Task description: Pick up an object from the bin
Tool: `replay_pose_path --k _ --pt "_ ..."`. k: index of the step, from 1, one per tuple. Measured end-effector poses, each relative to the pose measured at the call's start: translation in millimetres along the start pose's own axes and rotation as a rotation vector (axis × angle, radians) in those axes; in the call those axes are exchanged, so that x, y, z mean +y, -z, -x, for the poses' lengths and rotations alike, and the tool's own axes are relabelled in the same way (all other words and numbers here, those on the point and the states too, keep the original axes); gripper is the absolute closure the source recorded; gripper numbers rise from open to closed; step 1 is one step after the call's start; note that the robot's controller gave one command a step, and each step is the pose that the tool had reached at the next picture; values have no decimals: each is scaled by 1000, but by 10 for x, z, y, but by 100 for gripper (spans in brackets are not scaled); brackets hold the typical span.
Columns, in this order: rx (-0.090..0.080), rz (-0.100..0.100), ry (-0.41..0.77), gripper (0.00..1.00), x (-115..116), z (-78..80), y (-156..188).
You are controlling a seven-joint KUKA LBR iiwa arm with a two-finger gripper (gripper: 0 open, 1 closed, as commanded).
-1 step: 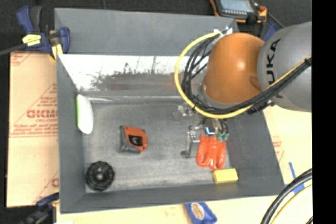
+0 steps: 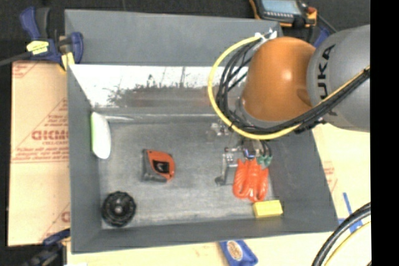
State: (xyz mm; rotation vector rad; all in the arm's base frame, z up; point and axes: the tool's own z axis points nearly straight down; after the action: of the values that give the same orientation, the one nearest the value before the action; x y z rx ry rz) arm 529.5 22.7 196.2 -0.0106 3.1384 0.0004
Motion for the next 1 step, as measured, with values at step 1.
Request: replay_pose_path --k 1 --pt "-4 -1 12 0 492 337 -189"
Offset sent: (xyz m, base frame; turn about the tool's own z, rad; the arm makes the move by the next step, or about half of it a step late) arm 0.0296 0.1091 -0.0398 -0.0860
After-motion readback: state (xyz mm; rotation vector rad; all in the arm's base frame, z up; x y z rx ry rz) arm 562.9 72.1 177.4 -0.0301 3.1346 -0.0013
